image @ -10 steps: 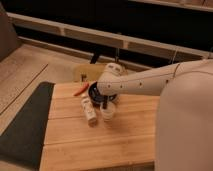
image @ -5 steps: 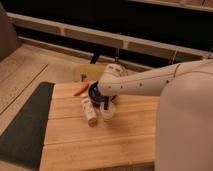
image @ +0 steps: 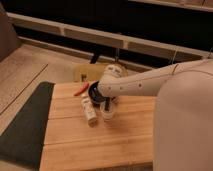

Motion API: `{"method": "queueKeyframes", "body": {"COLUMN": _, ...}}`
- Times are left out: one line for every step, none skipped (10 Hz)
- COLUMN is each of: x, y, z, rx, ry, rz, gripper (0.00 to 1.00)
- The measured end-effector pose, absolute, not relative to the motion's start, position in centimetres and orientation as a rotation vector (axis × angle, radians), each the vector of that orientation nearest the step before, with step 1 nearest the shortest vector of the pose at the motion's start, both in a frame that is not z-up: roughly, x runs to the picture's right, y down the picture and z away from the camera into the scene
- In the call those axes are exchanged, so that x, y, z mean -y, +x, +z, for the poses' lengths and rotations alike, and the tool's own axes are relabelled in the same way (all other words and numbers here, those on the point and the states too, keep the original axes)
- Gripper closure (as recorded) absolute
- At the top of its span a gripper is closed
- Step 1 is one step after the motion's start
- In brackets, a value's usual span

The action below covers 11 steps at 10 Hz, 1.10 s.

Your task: Place the eraser in the ceramic cup

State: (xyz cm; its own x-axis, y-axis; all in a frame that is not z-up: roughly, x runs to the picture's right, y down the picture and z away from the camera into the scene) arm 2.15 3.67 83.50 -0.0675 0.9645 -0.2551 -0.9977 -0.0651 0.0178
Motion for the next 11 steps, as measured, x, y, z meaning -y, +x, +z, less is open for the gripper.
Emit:
{"method": "queueKeyframes", "body": {"x": -3.9, "y": 2.1, "z": 83.6, "rx": -0.219, "ry": -0.2, "rz": 1.625, "gripper": 1.0}}
{"method": "queueKeyframes", "body": {"x": -4.1, "y": 2.0, "z": 83.7, "rx": -0.223, "ry": -0.202, "rz": 1.622, "gripper": 1.0}}
{"method": "queueKeyframes", "body": {"x": -4.2, "y": 1.9, "z": 83.8, "rx": -0.227, "ry": -0.203, "rz": 1.62, "gripper": 1.0}}
{"method": "queueKeyframes", "body": {"x": -4.3, "y": 1.8, "z": 83.9, "rx": -0.229, "ry": -0.204, "rz": 1.615, "gripper": 1.0}}
{"method": "queueKeyframes", "body": {"x": -4.3, "y": 1.7, "z": 83.8, "rx": -0.229, "ry": -0.206, "rz": 1.611, "gripper": 1.0}}
{"method": "queueKeyframes", "body": {"x": -4.3, "y": 1.5, "z": 83.7, "rx": -0.227, "ry": -0.21, "rz": 1.609, "gripper": 0.98}}
{"method": "queueKeyframes", "body": {"x": -4.2, "y": 1.3, "z": 83.6, "rx": -0.223, "ry": -0.213, "rz": 1.607, "gripper": 0.93}}
{"method": "queueKeyframes", "body": {"x": -4.2, "y": 1.0, "z": 83.3, "rx": -0.218, "ry": -0.219, "rz": 1.605, "gripper": 0.81}}
{"method": "queueKeyframes", "body": {"x": -4.2, "y": 0.8, "z": 83.1, "rx": -0.214, "ry": -0.225, "rz": 1.604, "gripper": 0.7}}
{"method": "queueKeyframes", "body": {"x": -4.2, "y": 0.7, "z": 82.9, "rx": -0.211, "ry": -0.23, "rz": 1.604, "gripper": 0.61}}
{"method": "queueKeyframes", "body": {"x": -4.2, "y": 0.6, "z": 82.8, "rx": -0.209, "ry": -0.234, "rz": 1.605, "gripper": 0.5}}
